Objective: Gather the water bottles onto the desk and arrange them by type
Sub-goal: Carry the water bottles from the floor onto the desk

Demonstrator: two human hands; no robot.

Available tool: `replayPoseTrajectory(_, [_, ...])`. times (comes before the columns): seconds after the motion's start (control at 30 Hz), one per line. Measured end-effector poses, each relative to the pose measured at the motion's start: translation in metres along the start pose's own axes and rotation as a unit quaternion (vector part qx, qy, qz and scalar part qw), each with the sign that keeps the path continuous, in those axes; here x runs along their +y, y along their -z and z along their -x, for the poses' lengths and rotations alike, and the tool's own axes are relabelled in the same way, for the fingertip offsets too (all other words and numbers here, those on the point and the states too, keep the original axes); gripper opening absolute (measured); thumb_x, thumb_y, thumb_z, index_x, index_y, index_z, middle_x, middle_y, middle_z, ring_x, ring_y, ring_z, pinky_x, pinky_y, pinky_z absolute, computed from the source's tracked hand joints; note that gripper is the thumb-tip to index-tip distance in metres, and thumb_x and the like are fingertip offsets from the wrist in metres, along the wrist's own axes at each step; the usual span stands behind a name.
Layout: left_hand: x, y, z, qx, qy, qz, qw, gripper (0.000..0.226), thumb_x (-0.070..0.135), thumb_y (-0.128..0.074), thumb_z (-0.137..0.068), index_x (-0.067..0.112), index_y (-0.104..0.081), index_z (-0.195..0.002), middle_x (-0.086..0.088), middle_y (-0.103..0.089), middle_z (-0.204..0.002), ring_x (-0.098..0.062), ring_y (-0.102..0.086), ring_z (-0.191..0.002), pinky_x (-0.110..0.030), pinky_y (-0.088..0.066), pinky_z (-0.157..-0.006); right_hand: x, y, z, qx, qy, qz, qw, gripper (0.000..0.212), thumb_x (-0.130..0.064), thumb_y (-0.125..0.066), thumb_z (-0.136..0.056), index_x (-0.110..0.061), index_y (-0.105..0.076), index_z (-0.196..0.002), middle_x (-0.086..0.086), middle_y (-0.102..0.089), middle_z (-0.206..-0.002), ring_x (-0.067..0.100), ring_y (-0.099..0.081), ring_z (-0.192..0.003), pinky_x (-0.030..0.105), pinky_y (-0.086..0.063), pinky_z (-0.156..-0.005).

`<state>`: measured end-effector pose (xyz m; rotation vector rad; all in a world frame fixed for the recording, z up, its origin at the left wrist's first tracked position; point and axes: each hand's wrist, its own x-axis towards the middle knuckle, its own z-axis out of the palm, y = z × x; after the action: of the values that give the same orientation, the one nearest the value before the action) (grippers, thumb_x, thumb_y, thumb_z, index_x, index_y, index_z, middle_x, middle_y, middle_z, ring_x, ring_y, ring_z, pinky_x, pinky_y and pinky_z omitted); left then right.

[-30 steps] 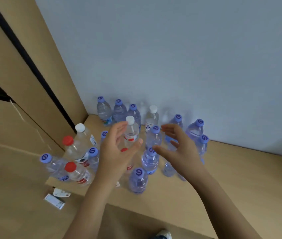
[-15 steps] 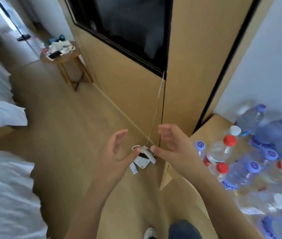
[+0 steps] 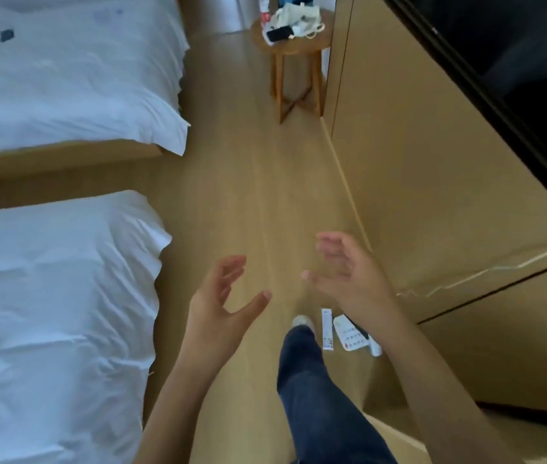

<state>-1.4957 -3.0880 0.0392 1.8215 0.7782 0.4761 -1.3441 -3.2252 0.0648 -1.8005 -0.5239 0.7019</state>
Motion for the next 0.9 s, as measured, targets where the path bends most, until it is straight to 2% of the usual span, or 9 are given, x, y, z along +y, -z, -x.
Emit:
replayPoseTrajectory(0.27, [0.028, -0.011, -0.216, 0.009, -0.009, -0.015, 1.0, 0.05, 0.031, -0.082, -0.077, 0.034, -0.057, -0.121, 0.028, -0.06, -0.122, 0.008, -0.054, -0.12, -0.027, -0.045, -0.105, -0.043, 0.017, -0.212, -0.008, 0.021, 0.002, 1.0, 0.048, -0.02, -0.082, -0.077, -0.04, -0.055, -0.112, -0.016, -0.061, -0.12, 0.0, -0.056, -0.115, 0.024, -0.043, -0.097])
replayPoseTrajectory(0.4, [0.04, -0.005, -0.3, 0.024, -0.013, -0.008, 1.0, 0.05, 0.033, -0.082, -0.077, 0.037, -0.056, -0.12, 0.025, -0.061, -0.123, 0.007, -0.054, -0.12, -0.025, -0.044, -0.103, -0.065, 0.018, -0.298, -0.017, 0.027, 0.021, 0.999, 0.045, -0.023, -0.081, -0.079, -0.045, -0.053, -0.106, -0.014, -0.061, -0.121, 0.005, -0.057, -0.115, 0.027, -0.045, -0.096])
replayPoseTrajectory(0.53, [0.033, 0.005, -0.383, 0.038, 0.009, 0.009, 0.999, 0.048, 0.028, -0.082, -0.077, 0.04, -0.055, -0.115, 0.023, -0.061, -0.122, 0.007, -0.056, -0.118, -0.028, -0.045, -0.104, -0.078, 0.007, -0.381, -0.033, 0.017, 0.037, 0.999, 0.045, -0.027, -0.081, -0.079, -0.042, -0.055, -0.113, -0.017, -0.061, -0.119, 0.003, -0.057, -0.114, 0.025, -0.046, -0.095])
replayPoseTrajectory(0.73, [0.012, 0.035, -0.555, 0.046, 0.01, 0.018, 0.999, 0.05, 0.024, -0.083, -0.076, 0.031, -0.057, -0.118, 0.018, -0.062, -0.124, 0.002, -0.057, -0.119, -0.033, -0.046, -0.106, -0.11, -0.034, -0.544, -0.044, 0.027, 0.072, 0.996, 0.049, -0.029, -0.079, -0.081, -0.033, -0.055, -0.124, -0.016, -0.059, -0.123, 0.003, -0.055, -0.115, 0.026, -0.046, -0.098])
replayPoseTrajectory(0.9, [0.019, 0.079, -0.716, 0.039, -0.013, 0.018, 0.999, 0.049, 0.024, -0.083, -0.077, 0.031, -0.057, -0.118, 0.021, -0.061, -0.123, 0.006, -0.055, -0.118, -0.027, -0.044, -0.104, -0.173, -0.071, -0.695, -0.033, 0.044, 0.081, 0.995, 0.05, -0.03, -0.077, -0.083, -0.034, -0.053, -0.127, -0.014, -0.057, -0.128, 0.006, -0.054, -0.119, 0.036, -0.046, -0.105])
